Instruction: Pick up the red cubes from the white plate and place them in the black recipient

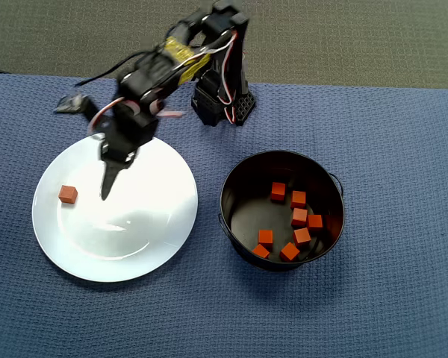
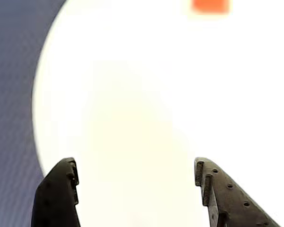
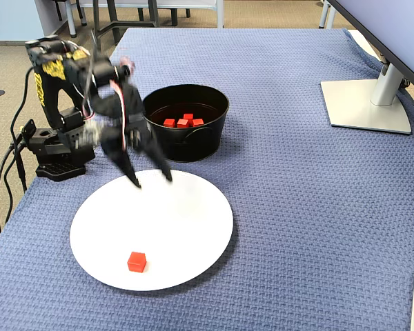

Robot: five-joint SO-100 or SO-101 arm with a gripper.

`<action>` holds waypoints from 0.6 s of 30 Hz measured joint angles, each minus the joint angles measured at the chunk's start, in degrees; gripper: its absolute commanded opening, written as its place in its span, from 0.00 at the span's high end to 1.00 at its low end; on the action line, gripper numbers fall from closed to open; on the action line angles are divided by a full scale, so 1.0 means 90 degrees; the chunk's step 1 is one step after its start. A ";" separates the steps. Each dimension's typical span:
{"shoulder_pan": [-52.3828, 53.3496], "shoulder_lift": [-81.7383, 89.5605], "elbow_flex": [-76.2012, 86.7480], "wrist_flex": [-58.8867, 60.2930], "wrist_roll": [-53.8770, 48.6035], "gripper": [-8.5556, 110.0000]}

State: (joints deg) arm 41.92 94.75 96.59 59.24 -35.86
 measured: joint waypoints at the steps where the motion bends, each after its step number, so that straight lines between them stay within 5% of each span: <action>1: 0.0078 -0.0361 -0.0264 0.0059 -0.0029 0.71; 18: 0.0703 -0.3955 -0.3428 0.1201 0.0098 0.70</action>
State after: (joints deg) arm 48.25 59.15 65.74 70.05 -34.98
